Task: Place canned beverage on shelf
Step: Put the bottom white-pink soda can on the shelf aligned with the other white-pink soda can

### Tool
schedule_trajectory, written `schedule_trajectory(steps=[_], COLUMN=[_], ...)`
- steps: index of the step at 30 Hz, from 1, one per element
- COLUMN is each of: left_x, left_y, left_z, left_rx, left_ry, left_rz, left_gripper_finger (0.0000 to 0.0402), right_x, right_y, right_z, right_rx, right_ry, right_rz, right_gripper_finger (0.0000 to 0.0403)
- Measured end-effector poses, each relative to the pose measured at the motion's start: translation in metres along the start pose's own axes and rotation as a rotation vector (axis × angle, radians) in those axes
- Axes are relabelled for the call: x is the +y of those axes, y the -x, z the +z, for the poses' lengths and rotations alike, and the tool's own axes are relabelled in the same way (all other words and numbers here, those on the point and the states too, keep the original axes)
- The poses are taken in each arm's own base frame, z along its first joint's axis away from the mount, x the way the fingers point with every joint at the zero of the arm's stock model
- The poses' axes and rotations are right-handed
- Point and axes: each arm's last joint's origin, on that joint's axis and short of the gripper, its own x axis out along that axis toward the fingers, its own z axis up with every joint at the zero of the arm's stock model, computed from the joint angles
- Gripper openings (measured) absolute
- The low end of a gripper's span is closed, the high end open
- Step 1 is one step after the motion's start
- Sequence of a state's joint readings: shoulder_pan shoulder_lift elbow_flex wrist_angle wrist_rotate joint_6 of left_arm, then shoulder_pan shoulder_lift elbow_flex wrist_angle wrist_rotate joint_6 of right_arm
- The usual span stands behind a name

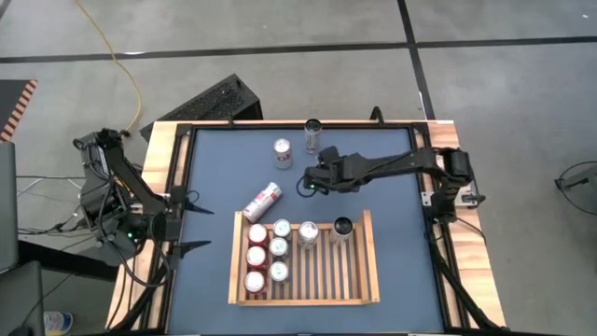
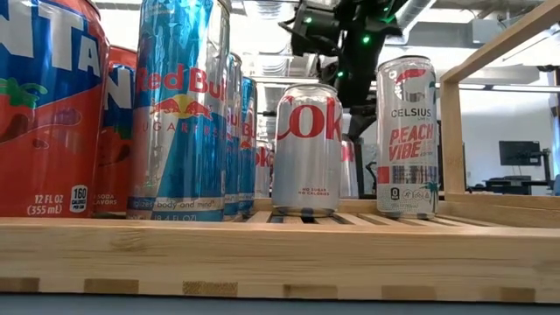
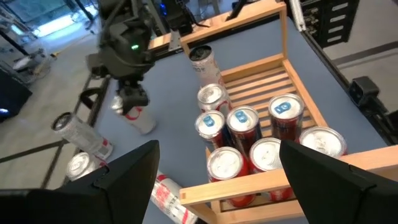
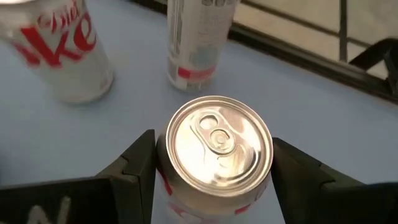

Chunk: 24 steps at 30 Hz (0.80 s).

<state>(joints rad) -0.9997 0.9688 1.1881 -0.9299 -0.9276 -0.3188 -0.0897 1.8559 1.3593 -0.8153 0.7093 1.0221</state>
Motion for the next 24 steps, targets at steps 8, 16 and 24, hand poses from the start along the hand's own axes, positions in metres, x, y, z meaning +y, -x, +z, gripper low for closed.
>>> schedule_trajectory(steps=[8, 16, 24], left_x=[-0.001, -0.006, -0.013], left_y=[0.000, -0.003, -0.009], left_z=[0.000, -0.001, -0.001], left_rx=[0.007, 0.021, 0.039], left_ry=[0.010, -0.007, -0.041], left_rz=[-0.016, -0.024, -0.019], left_gripper_finger=[0.0320, 0.0320, 0.0320], right_x=[0.008, 0.014, 0.020], right_y=[0.014, 0.015, 0.019], right_z=[0.007, 0.007, 0.002], right_rx=[-0.042, 0.007, -0.063], right_ry=[0.092, 0.107, 0.129], right_rz=[0.030, 0.090, 0.085], right_gripper_finger=[0.0229, 0.0233, 0.0241])
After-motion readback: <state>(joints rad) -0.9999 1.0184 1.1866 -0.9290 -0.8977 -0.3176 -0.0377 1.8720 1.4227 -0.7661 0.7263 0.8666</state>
